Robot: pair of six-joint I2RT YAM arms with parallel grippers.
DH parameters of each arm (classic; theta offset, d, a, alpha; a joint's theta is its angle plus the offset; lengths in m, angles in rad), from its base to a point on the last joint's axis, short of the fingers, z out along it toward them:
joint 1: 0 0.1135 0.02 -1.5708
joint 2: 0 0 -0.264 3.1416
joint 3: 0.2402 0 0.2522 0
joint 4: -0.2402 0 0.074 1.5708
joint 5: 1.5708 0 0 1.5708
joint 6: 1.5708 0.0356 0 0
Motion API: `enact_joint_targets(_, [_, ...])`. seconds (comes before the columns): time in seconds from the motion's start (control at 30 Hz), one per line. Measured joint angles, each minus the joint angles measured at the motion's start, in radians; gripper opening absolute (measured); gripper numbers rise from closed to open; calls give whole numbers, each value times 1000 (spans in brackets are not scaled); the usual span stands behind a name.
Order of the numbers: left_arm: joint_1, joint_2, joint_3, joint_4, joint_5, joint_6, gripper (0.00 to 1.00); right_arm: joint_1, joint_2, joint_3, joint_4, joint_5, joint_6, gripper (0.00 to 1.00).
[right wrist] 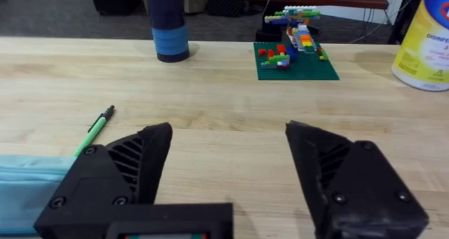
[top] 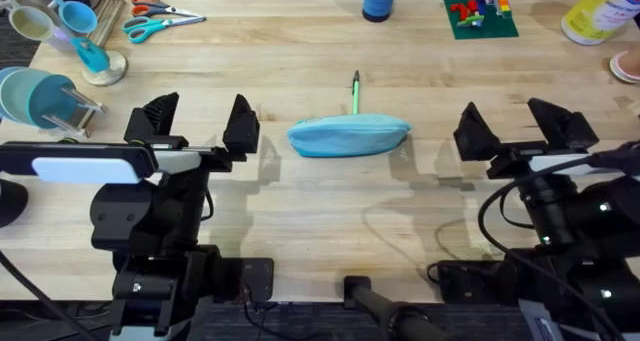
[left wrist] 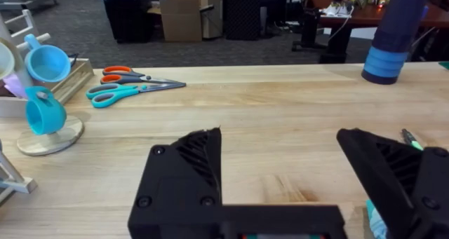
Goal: Unzip the bag, pick up the pens from the table one at a time and place them inside, then zip the bag closed.
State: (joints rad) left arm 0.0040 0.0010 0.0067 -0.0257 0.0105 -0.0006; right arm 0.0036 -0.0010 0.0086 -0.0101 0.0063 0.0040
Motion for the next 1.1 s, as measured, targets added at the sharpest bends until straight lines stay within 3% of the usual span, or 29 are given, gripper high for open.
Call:
enact_joint_targets(0.57, [0, 0, 0, -19, -26, 1, 993, 0, 0, 2, -17, 4, 3, 997])
enact_joint_targets(0.73, [0, 0, 8, -64, 0, 1, 993, 0, 0, 15, -48, 4, 3, 996])
enact_joint_targets(0.97, [0, 40, 166, -290, 20, -8, 993, 0, 16, 184, -317, 13, 3, 996])
enact_joint_targets(1.1, [0, 128, 275, -315, 39, -15, 992, 0, 83, 329, -384, 16, 3, 996])
